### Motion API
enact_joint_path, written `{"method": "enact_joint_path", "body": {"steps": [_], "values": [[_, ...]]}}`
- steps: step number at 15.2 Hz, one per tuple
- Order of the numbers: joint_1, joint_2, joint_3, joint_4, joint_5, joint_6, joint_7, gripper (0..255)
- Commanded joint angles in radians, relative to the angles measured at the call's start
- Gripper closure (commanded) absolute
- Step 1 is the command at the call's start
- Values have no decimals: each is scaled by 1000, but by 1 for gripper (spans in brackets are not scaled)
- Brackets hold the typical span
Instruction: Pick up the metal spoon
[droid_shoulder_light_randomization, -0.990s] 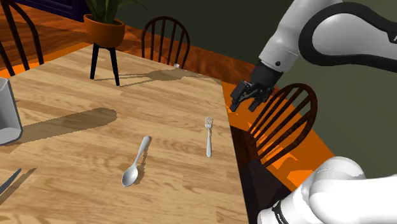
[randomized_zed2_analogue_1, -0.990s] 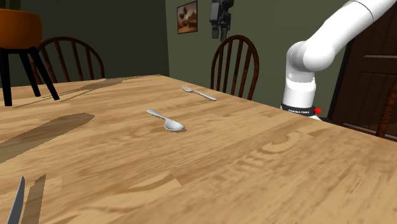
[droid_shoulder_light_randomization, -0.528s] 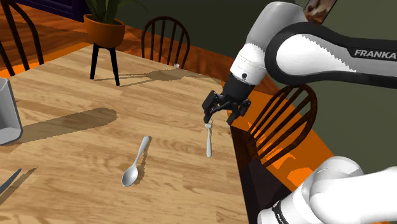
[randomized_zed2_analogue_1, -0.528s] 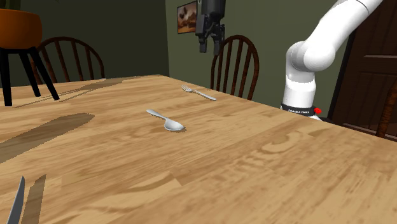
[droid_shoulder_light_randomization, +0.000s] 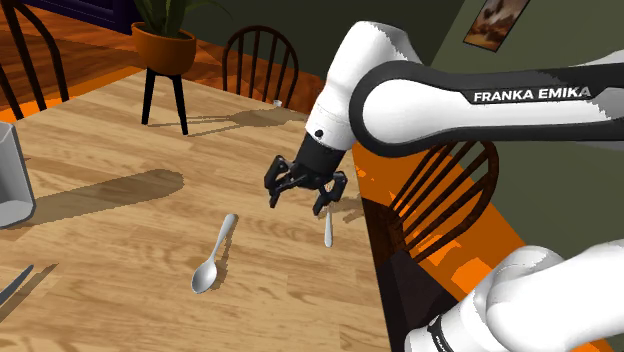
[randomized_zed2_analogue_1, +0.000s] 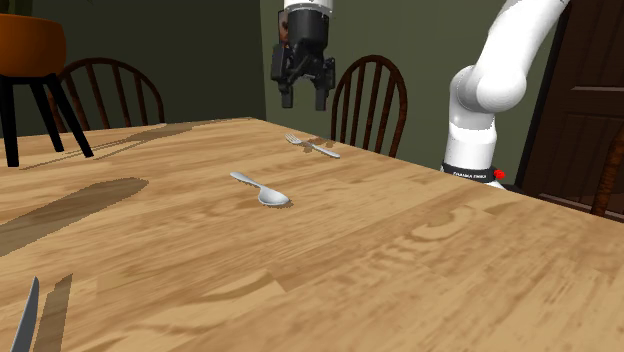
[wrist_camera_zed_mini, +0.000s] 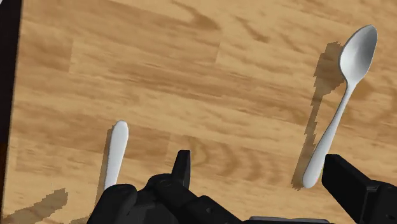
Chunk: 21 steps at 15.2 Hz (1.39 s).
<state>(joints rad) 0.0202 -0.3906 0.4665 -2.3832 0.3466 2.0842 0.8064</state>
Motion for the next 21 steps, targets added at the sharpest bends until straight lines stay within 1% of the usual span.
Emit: {"method": "enact_joint_path", "body": {"steps": [1,5,8,10,11,18,20,21], "values": [[-8,78,44,33,-4,53,74,0],[-22,241,117,119,-52,135,229,0],[-21,374,155,197,-122,188,358,0],[-9,467,166,256,-179,216,447,0],[-5,475,164,262,-184,218,455,0],[8,540,157,219,-223,317,471,0],[8,540,157,219,-223,317,470,0],[8,539,157,219,-223,317,470,255]]}}
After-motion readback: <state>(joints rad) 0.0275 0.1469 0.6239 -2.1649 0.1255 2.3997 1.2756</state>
